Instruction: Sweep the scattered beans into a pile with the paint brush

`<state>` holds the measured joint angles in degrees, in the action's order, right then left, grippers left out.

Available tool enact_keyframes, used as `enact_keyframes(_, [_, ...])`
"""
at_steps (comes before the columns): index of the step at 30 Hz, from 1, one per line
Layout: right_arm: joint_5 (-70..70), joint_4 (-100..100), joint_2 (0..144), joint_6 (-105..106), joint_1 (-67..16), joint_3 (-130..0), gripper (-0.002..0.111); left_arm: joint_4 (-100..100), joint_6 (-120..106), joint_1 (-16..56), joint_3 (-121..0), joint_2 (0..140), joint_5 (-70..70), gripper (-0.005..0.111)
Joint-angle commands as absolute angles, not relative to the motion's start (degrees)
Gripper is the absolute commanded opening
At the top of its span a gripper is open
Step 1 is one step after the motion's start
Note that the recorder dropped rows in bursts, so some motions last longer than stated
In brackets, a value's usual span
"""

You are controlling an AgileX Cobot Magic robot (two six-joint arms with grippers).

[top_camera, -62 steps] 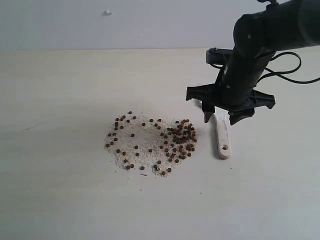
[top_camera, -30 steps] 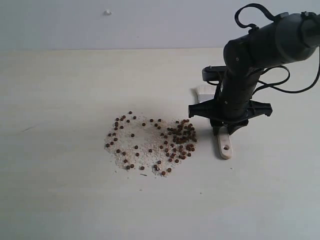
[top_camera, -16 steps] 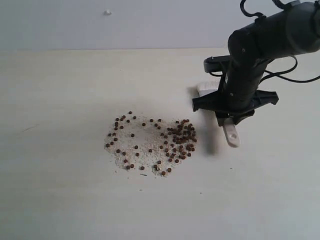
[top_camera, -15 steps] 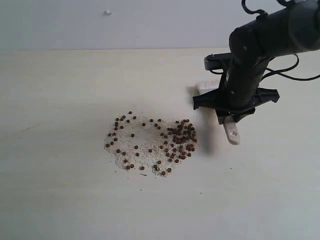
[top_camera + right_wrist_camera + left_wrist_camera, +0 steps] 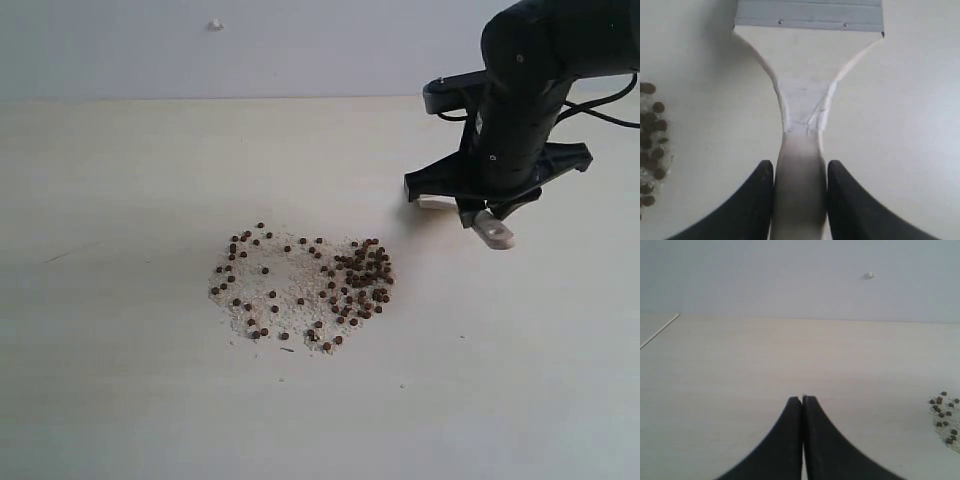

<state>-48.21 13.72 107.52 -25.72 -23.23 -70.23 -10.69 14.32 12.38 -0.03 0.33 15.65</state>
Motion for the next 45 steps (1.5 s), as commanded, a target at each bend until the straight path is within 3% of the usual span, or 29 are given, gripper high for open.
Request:
enact_keyframes(1, [-49.48,11.72,107.31,-22.23,-23.26,-70.27,0.000,-10.95,14.78,12.73,0.00,0.00,15.41,0.000])
enact_keyframes(11, [-55.37,7.52,111.33,-17.70,-23.26,-69.36,0.000,-10.95,14.78,12.73,0.00,0.00,15.41,0.000])
enact_keyframes(35, [-42.13,7.43,115.99,-18.12,-23.26,-68.81,0.000,-10.95,14.78,12.73,0.00,0.00,15.41,0.000])
enact_keyframes(45, [-41.65,7.60,115.99,-18.12,-23.26,-68.81,0.029,-10.95,14.78,12.73,0.00,0.00,15.41,0.000])
